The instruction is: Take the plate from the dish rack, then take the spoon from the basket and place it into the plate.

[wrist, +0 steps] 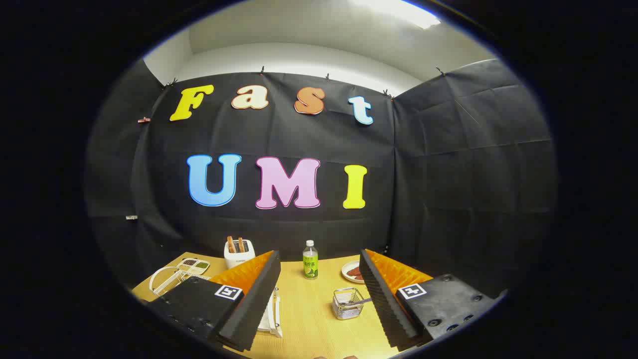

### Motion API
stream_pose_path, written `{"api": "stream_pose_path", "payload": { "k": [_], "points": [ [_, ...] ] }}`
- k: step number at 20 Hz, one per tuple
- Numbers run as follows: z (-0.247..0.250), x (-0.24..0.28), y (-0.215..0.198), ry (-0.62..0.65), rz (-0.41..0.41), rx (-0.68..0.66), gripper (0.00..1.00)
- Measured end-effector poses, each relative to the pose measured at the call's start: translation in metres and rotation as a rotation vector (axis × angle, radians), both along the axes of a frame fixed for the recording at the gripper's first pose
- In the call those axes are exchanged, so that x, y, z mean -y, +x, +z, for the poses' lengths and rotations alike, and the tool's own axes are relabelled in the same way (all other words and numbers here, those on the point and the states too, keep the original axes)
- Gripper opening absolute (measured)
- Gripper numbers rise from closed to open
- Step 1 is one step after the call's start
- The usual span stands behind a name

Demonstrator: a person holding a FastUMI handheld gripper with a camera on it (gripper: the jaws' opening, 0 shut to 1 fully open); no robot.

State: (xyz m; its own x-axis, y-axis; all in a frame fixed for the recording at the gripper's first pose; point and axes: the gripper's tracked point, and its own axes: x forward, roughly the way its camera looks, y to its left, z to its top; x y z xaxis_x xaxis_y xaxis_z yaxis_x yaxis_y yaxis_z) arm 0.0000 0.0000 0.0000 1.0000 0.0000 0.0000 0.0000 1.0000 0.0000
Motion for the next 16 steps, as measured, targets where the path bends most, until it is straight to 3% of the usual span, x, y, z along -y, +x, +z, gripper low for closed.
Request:
{"api": "stream_pose_path", "payload": {
  "k": [16],
  "points": [
    [-0.0064, -0.0043, 0.0053, -0.009, 0.050, -0.063, 0.97]
  ]
}}
